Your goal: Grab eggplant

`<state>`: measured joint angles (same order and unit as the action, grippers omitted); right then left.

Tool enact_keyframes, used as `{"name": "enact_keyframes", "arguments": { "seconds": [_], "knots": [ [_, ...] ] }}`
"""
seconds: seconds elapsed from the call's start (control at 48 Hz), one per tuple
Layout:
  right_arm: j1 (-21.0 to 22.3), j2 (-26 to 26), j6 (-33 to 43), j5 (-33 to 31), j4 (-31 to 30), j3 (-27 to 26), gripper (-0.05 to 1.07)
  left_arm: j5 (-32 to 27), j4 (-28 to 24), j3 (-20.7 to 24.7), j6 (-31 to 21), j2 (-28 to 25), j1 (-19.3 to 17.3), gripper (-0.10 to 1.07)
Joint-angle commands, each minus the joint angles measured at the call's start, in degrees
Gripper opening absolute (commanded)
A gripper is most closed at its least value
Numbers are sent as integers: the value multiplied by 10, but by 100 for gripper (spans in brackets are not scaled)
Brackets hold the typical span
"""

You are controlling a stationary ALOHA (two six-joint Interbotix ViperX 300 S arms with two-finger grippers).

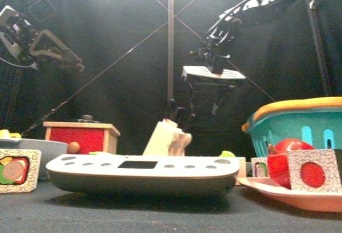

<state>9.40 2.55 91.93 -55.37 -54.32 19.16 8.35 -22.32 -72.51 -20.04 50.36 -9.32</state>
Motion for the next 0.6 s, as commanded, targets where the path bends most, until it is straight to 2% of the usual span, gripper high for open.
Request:
{"name": "enact_keyframes", "arguments": {
  "seconds": [0.0, 0.583],
  "knots": [
    [-15, -17, 1, -5, -1, -18, 94, 2, 1, 8, 1, -1, 1, 68],
    [-98, 8, 1, -7, 28, -29, 94, 2, 2, 8, 1, -1, -3, 68]
  ]
}}
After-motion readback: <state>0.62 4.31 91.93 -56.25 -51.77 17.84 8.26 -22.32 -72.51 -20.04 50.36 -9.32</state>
